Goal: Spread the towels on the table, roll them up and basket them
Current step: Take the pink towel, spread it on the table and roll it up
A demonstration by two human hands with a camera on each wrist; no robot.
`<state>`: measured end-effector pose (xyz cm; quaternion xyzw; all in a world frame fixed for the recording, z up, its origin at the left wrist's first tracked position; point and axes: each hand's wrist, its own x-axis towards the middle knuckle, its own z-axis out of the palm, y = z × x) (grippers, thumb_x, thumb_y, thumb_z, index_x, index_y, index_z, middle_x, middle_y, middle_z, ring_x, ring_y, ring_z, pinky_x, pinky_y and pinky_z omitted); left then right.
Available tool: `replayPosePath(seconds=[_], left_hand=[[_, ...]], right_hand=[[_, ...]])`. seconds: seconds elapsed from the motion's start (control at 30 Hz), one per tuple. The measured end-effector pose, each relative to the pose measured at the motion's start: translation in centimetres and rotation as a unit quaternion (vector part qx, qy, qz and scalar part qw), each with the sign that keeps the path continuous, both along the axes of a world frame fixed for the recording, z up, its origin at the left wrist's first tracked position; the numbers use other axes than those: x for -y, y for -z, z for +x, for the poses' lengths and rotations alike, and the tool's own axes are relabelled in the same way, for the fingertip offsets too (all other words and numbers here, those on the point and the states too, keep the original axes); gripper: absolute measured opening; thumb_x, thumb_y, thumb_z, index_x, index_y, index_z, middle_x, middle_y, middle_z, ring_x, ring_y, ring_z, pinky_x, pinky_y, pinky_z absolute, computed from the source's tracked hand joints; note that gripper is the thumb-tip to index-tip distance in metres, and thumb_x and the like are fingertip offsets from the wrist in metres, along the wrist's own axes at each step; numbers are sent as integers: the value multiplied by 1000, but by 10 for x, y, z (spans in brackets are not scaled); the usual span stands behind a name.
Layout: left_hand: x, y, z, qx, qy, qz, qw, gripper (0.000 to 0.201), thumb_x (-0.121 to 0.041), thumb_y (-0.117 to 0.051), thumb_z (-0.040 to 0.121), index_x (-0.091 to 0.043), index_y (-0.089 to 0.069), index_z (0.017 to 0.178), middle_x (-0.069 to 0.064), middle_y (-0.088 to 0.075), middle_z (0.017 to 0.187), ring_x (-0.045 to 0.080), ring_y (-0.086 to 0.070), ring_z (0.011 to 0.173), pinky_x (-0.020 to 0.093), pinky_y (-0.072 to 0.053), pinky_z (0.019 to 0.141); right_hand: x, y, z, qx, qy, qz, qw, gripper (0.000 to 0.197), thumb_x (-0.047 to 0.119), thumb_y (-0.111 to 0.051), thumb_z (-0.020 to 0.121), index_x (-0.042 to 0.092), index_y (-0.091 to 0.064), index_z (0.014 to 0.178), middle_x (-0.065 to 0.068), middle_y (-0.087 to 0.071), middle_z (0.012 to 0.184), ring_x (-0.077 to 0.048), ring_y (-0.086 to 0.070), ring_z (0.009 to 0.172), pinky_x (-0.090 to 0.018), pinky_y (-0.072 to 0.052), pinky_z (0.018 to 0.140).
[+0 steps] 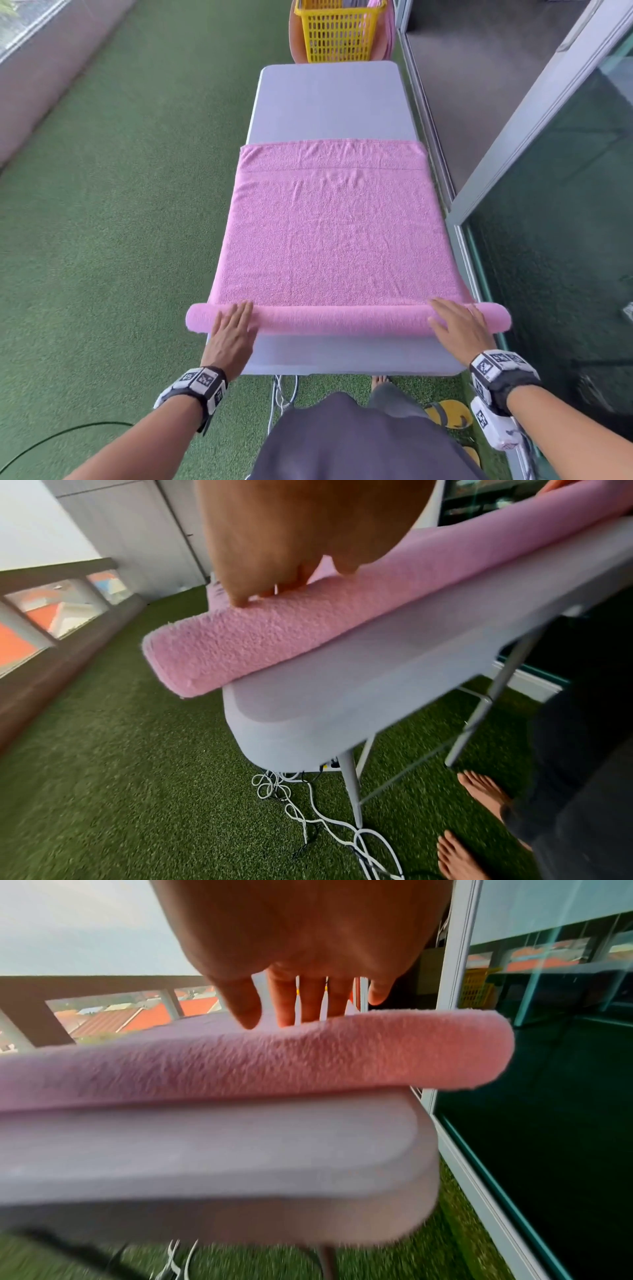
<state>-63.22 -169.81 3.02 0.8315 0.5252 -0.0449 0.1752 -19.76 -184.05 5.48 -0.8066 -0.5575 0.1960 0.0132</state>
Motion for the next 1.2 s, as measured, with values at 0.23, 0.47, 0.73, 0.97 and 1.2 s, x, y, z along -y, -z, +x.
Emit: replayPosePath(seconds=[0.23,0.47,0.73,0.97,1.2], left_hand=[[14,1,6,-75,29,13,997,45,-24,-78,69,-16,-63,110,3,-67,109,25,-62,105,49,-38,103],[-25,-13,25,-73,-2,-14,997,55,-32,-17,103,-11,3,150,2,7,154,22,2,146,42,11,115],[2,-8,16,-98,44,20,994,55,-33,-54,93,-21,-37,143,-3,-41,148,16,-33,138,38,1,115],[-27,-10,34,-42,-2,8,999,59,-33,-29,102,-10,-6,152,6,-3,158,23,-3,147,45,6,116],[-3,-3,14,-44,59,21,997,38,-27,-79,70,-17,-66,104,-1,-69,102,20,-64,97,41,-41,99]], right_hand=[[24,17,-22,47,-20,-74,996,57,30,-69,79,37,-44,130,17,-50,134,-7,-42,127,-39,-17,117],[-23,-2,-4,25,5,-30,999,49,39,-37,99,29,-32,146,10,-30,154,-12,-26,141,-45,-6,117],[12,17,-15,61,-34,-73,995,57,38,-66,81,38,-44,134,16,-51,134,-10,-43,126,-39,-16,116],[-36,-4,-5,40,-13,-22,999,49,22,-41,95,28,-37,143,9,-35,151,-12,-28,140,-42,-12,119],[-9,7,-17,42,-53,-100,993,55,38,-63,81,35,-45,133,16,-51,135,-8,-45,124,-35,-24,113]])
